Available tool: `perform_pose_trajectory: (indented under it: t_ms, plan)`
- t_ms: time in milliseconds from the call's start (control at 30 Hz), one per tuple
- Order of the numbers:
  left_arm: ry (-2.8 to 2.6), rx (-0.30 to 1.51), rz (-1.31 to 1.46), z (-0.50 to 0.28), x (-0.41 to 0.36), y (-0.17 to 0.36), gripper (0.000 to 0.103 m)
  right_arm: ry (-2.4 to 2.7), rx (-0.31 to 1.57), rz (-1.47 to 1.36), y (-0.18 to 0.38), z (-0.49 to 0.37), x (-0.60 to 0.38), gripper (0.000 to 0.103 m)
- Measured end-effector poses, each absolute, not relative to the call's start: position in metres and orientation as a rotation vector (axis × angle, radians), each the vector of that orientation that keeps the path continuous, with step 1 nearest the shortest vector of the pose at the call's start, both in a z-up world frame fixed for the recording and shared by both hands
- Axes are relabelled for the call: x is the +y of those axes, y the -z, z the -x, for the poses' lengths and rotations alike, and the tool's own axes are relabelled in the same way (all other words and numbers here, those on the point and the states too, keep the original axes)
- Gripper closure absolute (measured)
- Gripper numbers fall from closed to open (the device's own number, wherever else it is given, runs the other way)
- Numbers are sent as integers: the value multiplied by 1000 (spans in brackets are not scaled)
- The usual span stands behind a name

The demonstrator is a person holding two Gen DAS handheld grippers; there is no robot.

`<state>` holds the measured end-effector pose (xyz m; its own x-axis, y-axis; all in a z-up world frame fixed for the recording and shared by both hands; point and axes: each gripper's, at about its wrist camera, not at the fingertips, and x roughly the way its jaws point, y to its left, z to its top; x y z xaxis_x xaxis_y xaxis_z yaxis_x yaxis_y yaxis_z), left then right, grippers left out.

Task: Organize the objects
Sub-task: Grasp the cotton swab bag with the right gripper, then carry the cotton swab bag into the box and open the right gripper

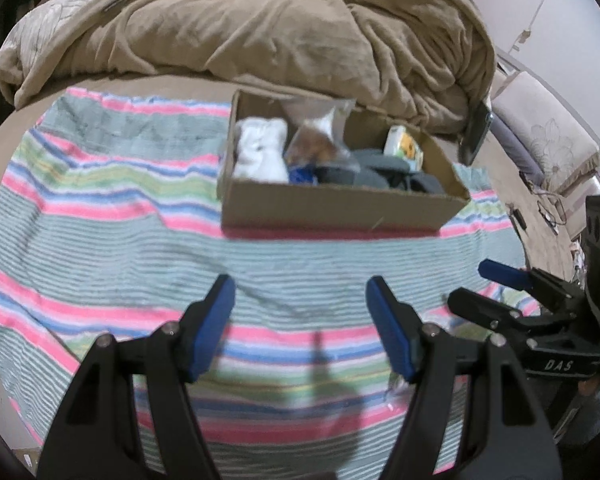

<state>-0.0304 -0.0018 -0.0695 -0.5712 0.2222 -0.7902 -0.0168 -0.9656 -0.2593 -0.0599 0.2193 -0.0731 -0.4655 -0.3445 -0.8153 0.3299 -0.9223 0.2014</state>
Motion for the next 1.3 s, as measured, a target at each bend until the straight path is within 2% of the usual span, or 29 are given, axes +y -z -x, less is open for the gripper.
perform_pose_trajectory:
  t_ms: [433,633,767,800,1000,1300]
  plan:
    - [-2592,-309,1479,16,5,99,33,2283,18,-1483,117,48,202,16]
    - [-2592,-280,1488,14,5,104,33,2284,49,-1500,122,48,200,27]
    - [-2593,-254,1490,14,6,105,33,2290,88,-1493,124,44,199,40]
    - [-2594,-252,1489,14,6,104,33,2290,83,-1487,124,44,200,46]
    - [-2596,-261,1483,14,5,103,33,2286,68,-1467,117,44,204,51]
    - [-2608,-291,1447,18,4,90,33,2326,27,-1381,96,46,215,51]
